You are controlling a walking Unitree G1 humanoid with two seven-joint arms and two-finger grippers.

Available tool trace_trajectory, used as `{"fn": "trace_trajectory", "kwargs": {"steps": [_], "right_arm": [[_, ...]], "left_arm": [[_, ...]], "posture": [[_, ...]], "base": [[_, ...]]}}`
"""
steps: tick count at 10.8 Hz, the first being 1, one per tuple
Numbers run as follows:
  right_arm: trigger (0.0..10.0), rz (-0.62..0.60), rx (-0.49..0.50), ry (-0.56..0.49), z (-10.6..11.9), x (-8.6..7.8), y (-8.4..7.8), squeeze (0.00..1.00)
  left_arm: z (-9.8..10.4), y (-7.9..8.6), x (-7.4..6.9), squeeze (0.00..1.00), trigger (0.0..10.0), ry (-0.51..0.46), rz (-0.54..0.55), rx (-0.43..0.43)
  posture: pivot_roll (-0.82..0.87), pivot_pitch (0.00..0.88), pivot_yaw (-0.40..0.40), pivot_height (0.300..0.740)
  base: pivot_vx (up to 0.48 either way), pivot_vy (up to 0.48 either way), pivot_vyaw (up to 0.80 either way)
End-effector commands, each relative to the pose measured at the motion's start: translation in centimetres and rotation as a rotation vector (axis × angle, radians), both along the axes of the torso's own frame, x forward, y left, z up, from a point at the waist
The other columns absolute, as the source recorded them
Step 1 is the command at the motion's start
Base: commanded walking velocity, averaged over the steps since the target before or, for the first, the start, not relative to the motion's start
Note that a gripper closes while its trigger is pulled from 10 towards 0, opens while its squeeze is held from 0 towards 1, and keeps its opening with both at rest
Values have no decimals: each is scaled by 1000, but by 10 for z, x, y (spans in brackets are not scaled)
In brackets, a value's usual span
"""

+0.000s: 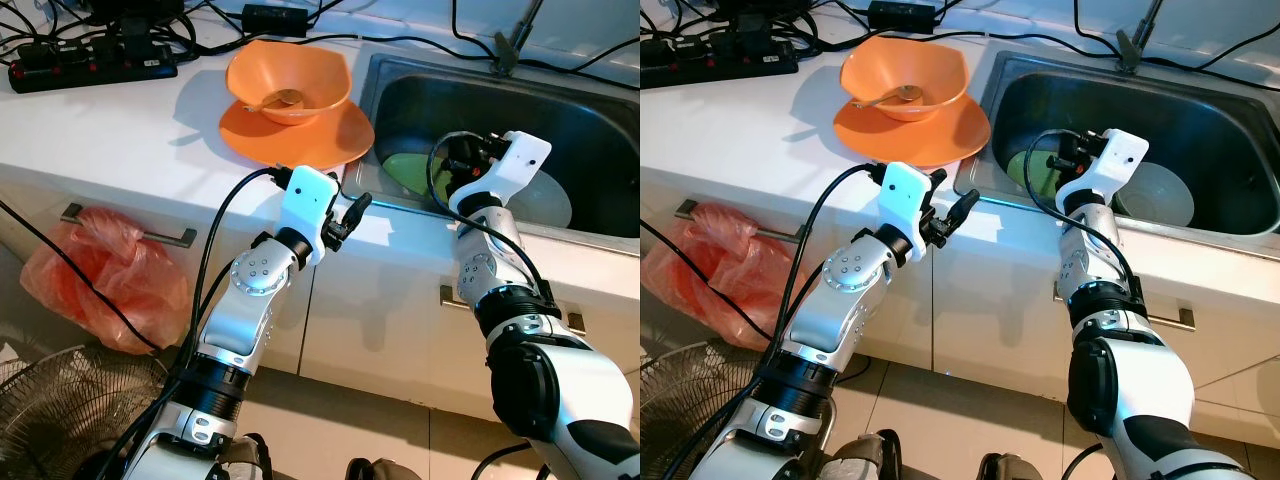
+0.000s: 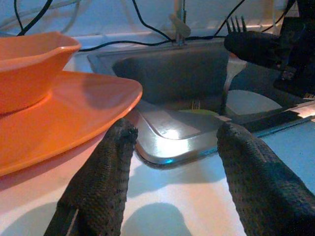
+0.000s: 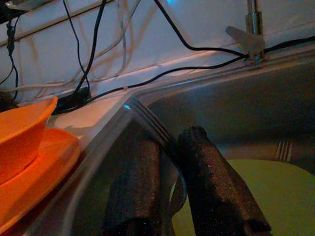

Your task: Kitchen organization

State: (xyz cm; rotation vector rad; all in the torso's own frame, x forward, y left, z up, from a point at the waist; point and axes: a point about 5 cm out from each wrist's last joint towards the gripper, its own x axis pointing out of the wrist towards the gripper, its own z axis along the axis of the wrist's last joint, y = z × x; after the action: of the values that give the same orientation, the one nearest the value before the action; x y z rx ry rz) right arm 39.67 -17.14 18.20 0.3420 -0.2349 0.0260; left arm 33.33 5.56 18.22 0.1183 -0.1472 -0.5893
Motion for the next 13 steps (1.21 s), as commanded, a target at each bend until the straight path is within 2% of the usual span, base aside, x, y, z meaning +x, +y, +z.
{"fn": "trace_trajectory", "kwargs": {"steps": [1,4,5,6,7,8,10,11,12,13], "right_arm": [[10000,-3,-13,-16,6,1,-3,0],[10000,9,-27,-8,4,1,-2,0],[10000,1,-31,2,2,1,-4,596],[10000,-9,-32,4,2,1,-6,1000],[10000,-2,-33,0,3,1,-5,0],[10000,6,-21,-10,5,1,-3,0],[10000,70,-8,-61,13,2,12,0],[10000,104,6,-103,19,0,20,0],[10000,159,29,-157,24,-5,31,0],[10000,174,30,-166,22,-8,34,0]], "left_arm": [[-1,-3,-2,0,10000,0,-4,9],[1,-2,-1,0,10000,-5,-1,8],[1,-3,-1,0,10000,-5,-4,7],[1,-4,-2,0,10000,-6,-4,6],[1,-4,-2,0,10000,-6,-3,5],[3,-2,-1,0,10000,-20,8,1],[18,4,3,0,10000,-99,82,-18],[30,13,6,0,10000,-159,154,-53],[45,30,8,0,10000,-240,259,-116],[49,35,7,0,10000,-267,289,-122]], "posture": [[93,132,-73,740],[86,130,-74,740],[87,129,-75,740],[88,130,-76,740],[87,130,-76,740],[88,132,-77,740],[88,134,-77,740],[84,134,-76,740],[79,138,-77,740],[80,139,-78,740]], "base": [[0,0,0],[0,0,0],[0,0,0],[0,0,0],[0,0,0],[0,0,0],[0,0,0],[0,0,0],[0,0,0],[0,0,0]]}}
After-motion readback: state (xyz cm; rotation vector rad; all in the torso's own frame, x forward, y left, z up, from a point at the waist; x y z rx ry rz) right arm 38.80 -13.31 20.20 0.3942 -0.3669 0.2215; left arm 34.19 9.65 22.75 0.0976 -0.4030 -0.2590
